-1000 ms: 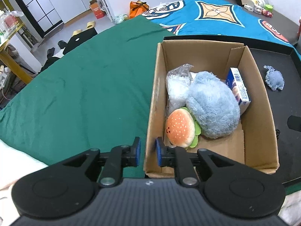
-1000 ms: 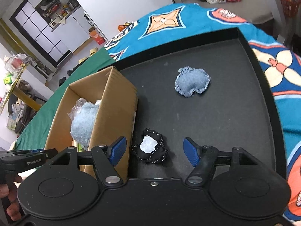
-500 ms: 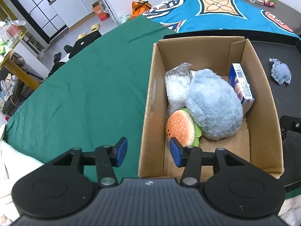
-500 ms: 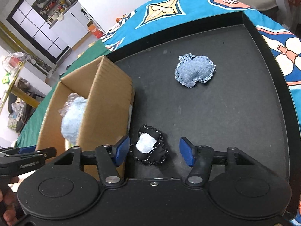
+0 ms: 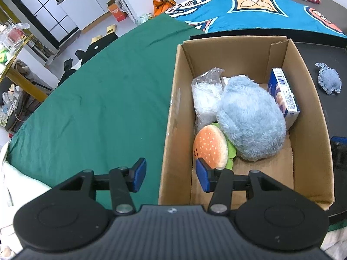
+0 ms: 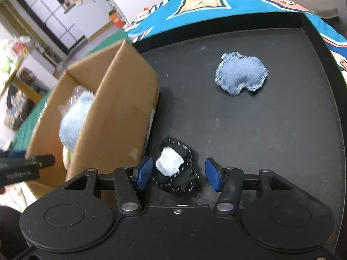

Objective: Organize soft objects

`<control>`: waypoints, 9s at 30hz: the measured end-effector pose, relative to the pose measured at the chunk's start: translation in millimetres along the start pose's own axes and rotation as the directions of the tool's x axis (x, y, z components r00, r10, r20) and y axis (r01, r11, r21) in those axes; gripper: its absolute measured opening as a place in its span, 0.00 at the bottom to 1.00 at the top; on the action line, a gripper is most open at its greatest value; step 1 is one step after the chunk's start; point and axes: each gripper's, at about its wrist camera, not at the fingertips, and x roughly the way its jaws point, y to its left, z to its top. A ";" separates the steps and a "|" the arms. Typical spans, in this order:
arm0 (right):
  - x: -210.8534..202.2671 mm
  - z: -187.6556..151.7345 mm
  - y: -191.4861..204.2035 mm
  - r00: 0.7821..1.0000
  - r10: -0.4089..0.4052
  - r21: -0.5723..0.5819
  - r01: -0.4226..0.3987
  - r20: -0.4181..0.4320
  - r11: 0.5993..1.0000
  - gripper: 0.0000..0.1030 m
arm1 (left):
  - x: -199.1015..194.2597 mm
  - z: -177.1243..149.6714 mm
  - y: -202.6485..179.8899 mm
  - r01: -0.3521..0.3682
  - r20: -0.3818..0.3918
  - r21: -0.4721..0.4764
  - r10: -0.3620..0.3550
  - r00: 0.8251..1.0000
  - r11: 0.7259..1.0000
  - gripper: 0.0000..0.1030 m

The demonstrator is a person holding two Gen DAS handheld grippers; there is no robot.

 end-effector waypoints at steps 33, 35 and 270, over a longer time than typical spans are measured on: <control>-63.6 22.9 9.5 0.986 -0.075 -0.012 0.077 0.149 0.997 0.20 | -15.5 -7.7 19.2 0.076 0.036 -0.034 -0.074 0.997 0.997 0.48; -66.7 24.3 12.1 0.985 -0.075 -0.011 0.077 0.154 0.997 0.20 | -15.8 -8.6 20.4 0.087 0.038 -0.040 -0.085 0.996 0.995 0.48; -198.7 -12.1 96.1 0.958 -0.175 -0.060 0.193 0.228 0.979 1.00 | -148.3 -27.1 75.2 0.407 0.265 -0.113 -0.367 0.892 0.906 0.66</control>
